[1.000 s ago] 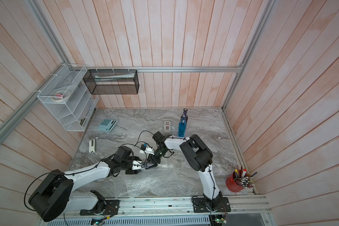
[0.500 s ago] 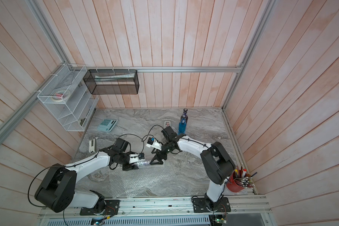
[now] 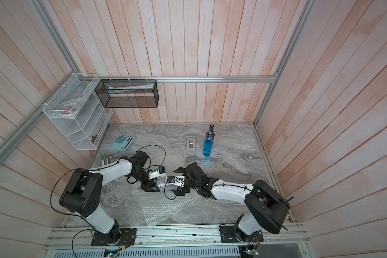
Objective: Wrap wine bottles in bubble wrap
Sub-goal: Wrap the wine bottle in bubble wrap.
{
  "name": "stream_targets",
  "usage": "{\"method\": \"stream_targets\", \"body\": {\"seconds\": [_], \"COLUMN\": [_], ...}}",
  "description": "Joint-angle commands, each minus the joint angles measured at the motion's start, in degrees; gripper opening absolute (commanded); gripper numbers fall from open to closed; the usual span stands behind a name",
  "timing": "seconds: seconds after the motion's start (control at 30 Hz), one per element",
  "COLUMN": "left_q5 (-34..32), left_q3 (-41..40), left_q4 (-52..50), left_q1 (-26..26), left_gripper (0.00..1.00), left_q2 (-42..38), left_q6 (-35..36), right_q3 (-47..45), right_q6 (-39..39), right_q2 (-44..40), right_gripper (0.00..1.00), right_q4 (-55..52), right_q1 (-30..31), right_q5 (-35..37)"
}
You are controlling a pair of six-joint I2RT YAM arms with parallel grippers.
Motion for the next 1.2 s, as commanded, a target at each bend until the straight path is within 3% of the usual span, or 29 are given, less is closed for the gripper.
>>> {"method": "stream_targets", "body": {"seconds": [0.0,0.33,0.6,0.83,0.97,1.17], "left_q5": [4.3,4.6,5.6,6.7,7.0,7.5], "left_q3": [2.0,1.6,0.6,-0.4,-0.6,-0.8], "left_q4": [-2.3,-0.9,0.4,1.8,2.2,1.6], "left_q1": [0.3,0.5,0.5,0.5,0.5,0.6], "left_gripper": [0.39,0.39,0.42,0.45,0.54,0.75], "left_q2": [1.0,1.5,0.3,-0.6,-1.5,-5.2], "left_q6": [-0.5,-0.9,-1.6,-2.0,-2.1,-2.2], "right_q3": [-0.1,4.3,7.5,9.3,10.3,10.3], "right_q6": [-3.5,-4.8,-6.3,-8.2,-8.7,-6.7], "right_q2": [3.0,10.9,16.1,18.4,18.8,17.5], "right_gripper": [0.93,0.85,0.68,0.67,0.55,0.45], "right_q4": [5.1,2.1,1.6,-3.1,-5.9,-7.4], "right_q1": [0.3,1.5,2.5,2.6,2.7,2.6], "right_q5": [3.4,-2.2,0.0,1.7,1.3,-0.5]}}
